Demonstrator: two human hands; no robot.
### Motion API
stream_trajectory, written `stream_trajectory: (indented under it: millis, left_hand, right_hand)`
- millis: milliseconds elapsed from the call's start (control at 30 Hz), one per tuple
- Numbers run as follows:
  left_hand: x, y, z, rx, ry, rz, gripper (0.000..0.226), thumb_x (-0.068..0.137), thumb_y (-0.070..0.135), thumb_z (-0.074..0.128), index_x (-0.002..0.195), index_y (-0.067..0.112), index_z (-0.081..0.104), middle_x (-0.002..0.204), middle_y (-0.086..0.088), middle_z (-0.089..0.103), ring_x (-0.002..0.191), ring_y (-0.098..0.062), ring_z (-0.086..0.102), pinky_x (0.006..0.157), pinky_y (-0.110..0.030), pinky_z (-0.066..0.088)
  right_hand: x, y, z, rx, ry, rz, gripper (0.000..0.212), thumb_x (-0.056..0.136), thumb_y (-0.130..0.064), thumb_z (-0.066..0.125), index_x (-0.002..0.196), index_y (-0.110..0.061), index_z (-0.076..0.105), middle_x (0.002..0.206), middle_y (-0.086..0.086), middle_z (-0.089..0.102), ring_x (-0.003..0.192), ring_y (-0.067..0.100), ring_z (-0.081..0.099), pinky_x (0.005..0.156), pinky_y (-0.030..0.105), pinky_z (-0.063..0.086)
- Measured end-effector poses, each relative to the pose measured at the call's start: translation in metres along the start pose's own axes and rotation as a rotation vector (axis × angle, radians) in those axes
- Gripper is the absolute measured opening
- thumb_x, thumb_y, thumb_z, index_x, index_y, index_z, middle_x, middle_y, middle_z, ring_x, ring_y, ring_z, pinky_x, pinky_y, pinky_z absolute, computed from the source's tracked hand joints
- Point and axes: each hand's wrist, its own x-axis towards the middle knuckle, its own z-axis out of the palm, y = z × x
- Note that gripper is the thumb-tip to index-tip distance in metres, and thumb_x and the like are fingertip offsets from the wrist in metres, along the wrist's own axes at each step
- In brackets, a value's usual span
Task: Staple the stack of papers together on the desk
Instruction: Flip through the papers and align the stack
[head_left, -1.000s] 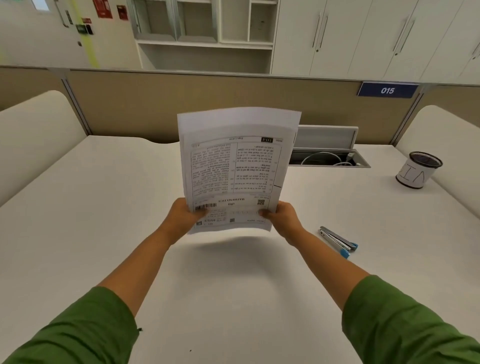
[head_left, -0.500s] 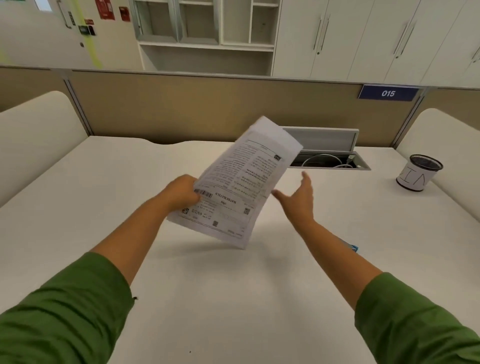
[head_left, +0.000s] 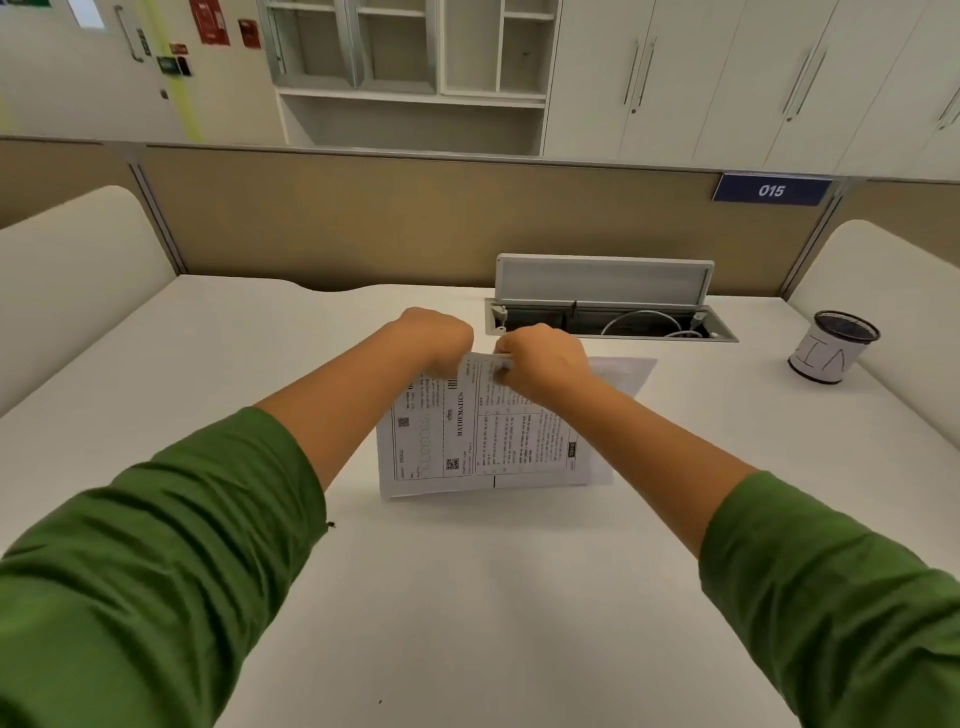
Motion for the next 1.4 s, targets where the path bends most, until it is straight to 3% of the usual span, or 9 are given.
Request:
stream_trajectory:
  millis: [100,167,233,333,467,533,700,1033,1400]
  left_hand:
    - [0.000,0.000,0.005,-0.080,0.167,0.006,0.017,0.085,0.016,0.048,0.093,0.021,0.062,0.081,0.002,0.064,0.067,-0.017,0.059,0.053,-0.025,0.037]
    - [0.000,-0.005,0.011,-0.137,0.307,-0.026,0.015,0.085,0.015,0.049,0.089,0.020,0.063,0.082,0.002,0.064,0.076,-0.019,0.060,0.080,-0.038,0.043]
    - [0.002,-0.016,0.021,-0.234,0.517,-0.108,0.016,0.084,0.018,0.054,0.097,0.024,0.061,0.089,0.002,0.067,0.094,-0.021,0.061,0.110,-0.053,0.018]
    - [0.005,-0.035,0.045,-0.652,0.680,-0.306,0.066,0.073,0.027,0.072,0.132,0.022,0.042,0.129,-0.004,0.056,0.123,-0.027,0.048,0.110,-0.056,0.020]
    - [0.000,-0.041,0.089,-1.450,0.455,-0.508,0.095,0.073,0.024,0.076,0.146,0.015,0.015,0.151,-0.015,0.027,0.137,-0.032,0.030,0.109,-0.048,0.030]
    - [-0.004,-0.038,0.113,-1.733,0.282,-0.564,0.093,0.077,0.028,0.073,0.146,0.011,0.014,0.145,-0.017,0.034,0.130,-0.032,0.039,0.105,-0.049,0.033]
    - [-0.007,-0.020,0.141,-2.141,0.038,-0.380,0.047,0.084,0.032,0.062,0.123,0.006,0.055,0.100,-0.011,0.063,0.091,-0.025,0.061,0.092,-0.043,0.045]
    - [0.006,0.005,0.127,-2.258,0.191,-0.276,0.019,0.091,0.010,0.051,0.107,0.004,0.060,0.096,-0.011,0.068,0.085,-0.024,0.067,0.062,-0.037,0.059]
    - [0.010,0.020,0.123,-2.188,0.257,-0.321,0.021,0.090,0.011,0.053,0.110,0.006,0.060,0.098,-0.014,0.068,0.089,-0.031,0.065,0.068,-0.044,0.055]
  right_hand:
    - [-0.004,0.011,0.007,0.104,-0.037,0.075,0.015,0.086,-0.036,0.059,0.084,-0.023,0.066,0.077,-0.002,0.067,0.065,0.014,0.062,0.059,0.027,0.052]
    - [-0.007,0.022,0.010,0.181,-0.046,0.132,0.011,0.084,-0.037,0.061,0.080,-0.028,0.063,0.074,-0.005,0.065,0.062,0.011,0.060,0.054,0.024,0.048]
    - [-0.011,0.033,0.010,0.257,-0.057,0.184,0.008,0.084,-0.037,0.061,0.080,-0.030,0.063,0.073,-0.006,0.065,0.062,0.011,0.061,0.051,0.023,0.046]
    - [-0.018,0.049,0.012,0.411,-0.054,0.276,0.006,0.082,-0.036,0.063,0.082,-0.030,0.061,0.070,-0.009,0.063,0.061,0.009,0.062,0.049,0.023,0.045]
    - [-0.033,0.067,0.021,0.740,-0.030,0.364,0.009,0.079,-0.031,0.069,0.079,-0.027,0.061,0.076,-0.006,0.067,0.067,0.013,0.067,0.057,0.028,0.054]
    - [-0.044,0.072,0.028,0.914,-0.014,0.411,0.010,0.078,-0.028,0.071,0.078,-0.025,0.061,0.077,-0.004,0.069,0.065,0.012,0.068,0.052,0.024,0.053]
    - [-0.064,0.073,0.049,1.187,-0.041,0.531,0.016,0.079,-0.023,0.070,0.090,-0.014,0.065,0.085,0.004,0.072,0.072,0.020,0.070,0.053,0.026,0.054]
    - [-0.083,0.062,0.078,1.398,0.000,0.608,0.011,0.077,-0.015,0.071,0.085,-0.012,0.064,0.084,0.007,0.072,0.067,0.020,0.070,0.048,0.023,0.054]
    - [-0.087,0.061,0.088,1.482,0.022,0.671,0.011,0.078,-0.012,0.071,0.087,-0.010,0.064,0.084,0.010,0.072,0.066,0.022,0.071,0.049,0.027,0.056]
